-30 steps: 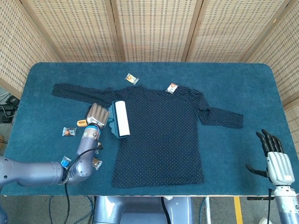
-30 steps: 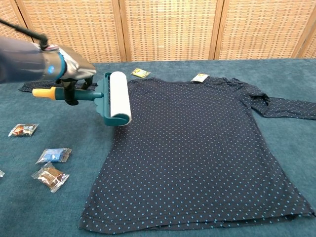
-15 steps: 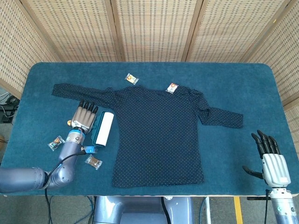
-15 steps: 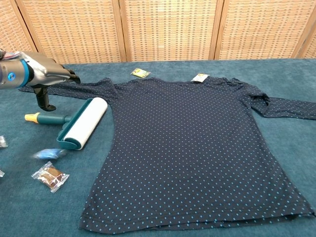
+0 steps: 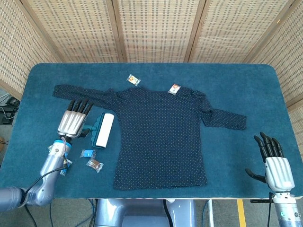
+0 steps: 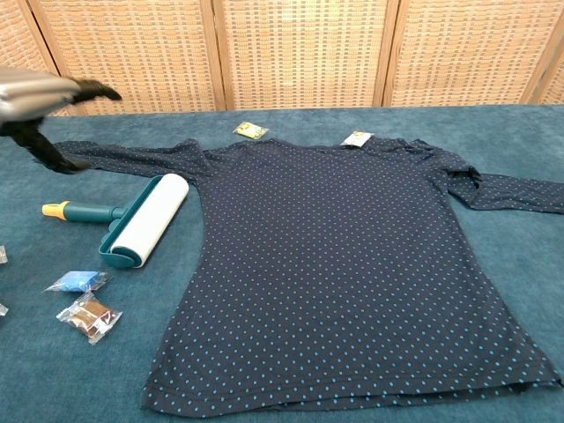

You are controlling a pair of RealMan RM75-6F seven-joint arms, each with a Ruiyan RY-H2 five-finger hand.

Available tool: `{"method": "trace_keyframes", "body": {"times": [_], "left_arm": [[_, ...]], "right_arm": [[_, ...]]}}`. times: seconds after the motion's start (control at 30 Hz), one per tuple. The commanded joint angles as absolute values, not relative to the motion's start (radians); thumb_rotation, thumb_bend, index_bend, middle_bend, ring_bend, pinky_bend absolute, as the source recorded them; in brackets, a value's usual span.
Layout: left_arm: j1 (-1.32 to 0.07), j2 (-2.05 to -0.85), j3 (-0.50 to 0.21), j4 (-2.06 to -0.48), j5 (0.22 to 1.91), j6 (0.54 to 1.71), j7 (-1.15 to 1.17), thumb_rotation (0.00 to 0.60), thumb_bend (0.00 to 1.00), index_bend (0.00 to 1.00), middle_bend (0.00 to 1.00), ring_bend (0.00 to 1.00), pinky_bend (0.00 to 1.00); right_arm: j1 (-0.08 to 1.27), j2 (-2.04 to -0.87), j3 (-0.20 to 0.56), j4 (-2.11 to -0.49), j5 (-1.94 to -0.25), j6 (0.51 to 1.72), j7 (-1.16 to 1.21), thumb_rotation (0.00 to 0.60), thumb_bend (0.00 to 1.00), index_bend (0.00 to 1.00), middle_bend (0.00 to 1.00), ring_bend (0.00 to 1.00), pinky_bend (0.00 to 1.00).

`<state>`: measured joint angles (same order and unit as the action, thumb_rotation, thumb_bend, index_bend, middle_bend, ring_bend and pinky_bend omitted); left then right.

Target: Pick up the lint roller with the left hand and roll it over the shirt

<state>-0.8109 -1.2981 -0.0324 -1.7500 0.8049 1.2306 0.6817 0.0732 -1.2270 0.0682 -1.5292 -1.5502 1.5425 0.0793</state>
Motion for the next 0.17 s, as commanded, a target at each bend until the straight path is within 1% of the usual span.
{"method": "trace_keyframes", "body": {"times": [0.03,0.13,0.17], "left_arm": [[-0.595,-1.26,0.045,-1.799,1.122,1.439,0.408,0.6,0.33,0.0,0.0,0.0,0.0],[-0.517,-1.273,0.081,-1.783,1.224,1.532,0.352,0.6,0.28,0.0,0.0,0.0,0.0],[-0.478,-1.283,0.096,-1.776,1.265,1.58,0.326,0.6,0.26,0.0,0.0,0.0,0.0]], "right_arm": [[0.071,-1.224,0.071,-1.534,-1.552,1.548,0.082,0.6,0.11,0.03,0.0,0.0,0.0],[0.07,-1.221,0.072,-1.536,-1.55,1.551,0.079,0.6,0.11,0.02,0.0,0.0,0.0],[0.068,-1.218,0.073,-1.539,-1.552,1.556,0.081,0.6,0.11,0.01,0.0,0.0,0.0]]}}
